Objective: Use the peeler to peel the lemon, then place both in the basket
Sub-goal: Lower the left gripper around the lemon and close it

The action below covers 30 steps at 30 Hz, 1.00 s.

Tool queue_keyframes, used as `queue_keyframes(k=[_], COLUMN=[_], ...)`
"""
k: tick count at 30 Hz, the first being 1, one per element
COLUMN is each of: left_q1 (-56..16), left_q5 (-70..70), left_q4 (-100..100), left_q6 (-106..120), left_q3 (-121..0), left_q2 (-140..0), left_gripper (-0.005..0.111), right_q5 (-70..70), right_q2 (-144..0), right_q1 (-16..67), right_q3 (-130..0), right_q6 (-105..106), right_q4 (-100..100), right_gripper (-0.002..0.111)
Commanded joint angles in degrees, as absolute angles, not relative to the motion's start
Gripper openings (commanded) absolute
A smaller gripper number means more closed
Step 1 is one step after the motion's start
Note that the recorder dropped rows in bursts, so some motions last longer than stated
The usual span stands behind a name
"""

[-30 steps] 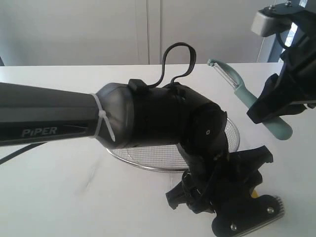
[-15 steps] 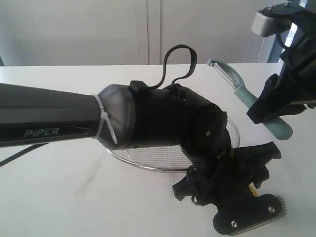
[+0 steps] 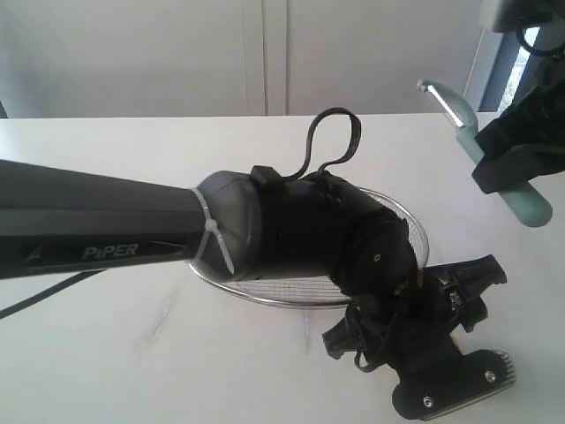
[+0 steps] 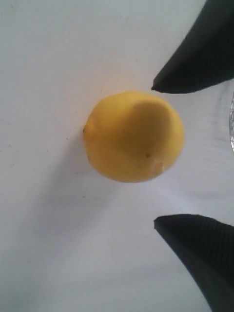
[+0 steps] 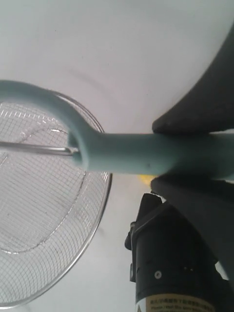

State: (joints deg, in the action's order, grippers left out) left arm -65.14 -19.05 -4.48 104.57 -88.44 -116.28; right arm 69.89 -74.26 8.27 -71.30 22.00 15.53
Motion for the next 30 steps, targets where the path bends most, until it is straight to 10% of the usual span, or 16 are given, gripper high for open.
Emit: queue_keyframes(k=[1, 30], left_q1=[-65.3, -65.3], left_q5=[-16.4, -14.5], left_q4=[-4.8, -4.8], left_q6=[105.4, 105.4], left_q3=[-88.6, -88.6], left_q2=[-117.5, -120.7], left_gripper=[0.073, 0.073], right_q5=[70.0, 70.0], right_q2=[-73.8, -73.8], right_q1=[7.9, 7.9], right_q3=[-71.9, -71.9], right_q6=[20.6, 20.6], right_q4=[14.3, 14.5], right_gripper=[0.000, 0.000])
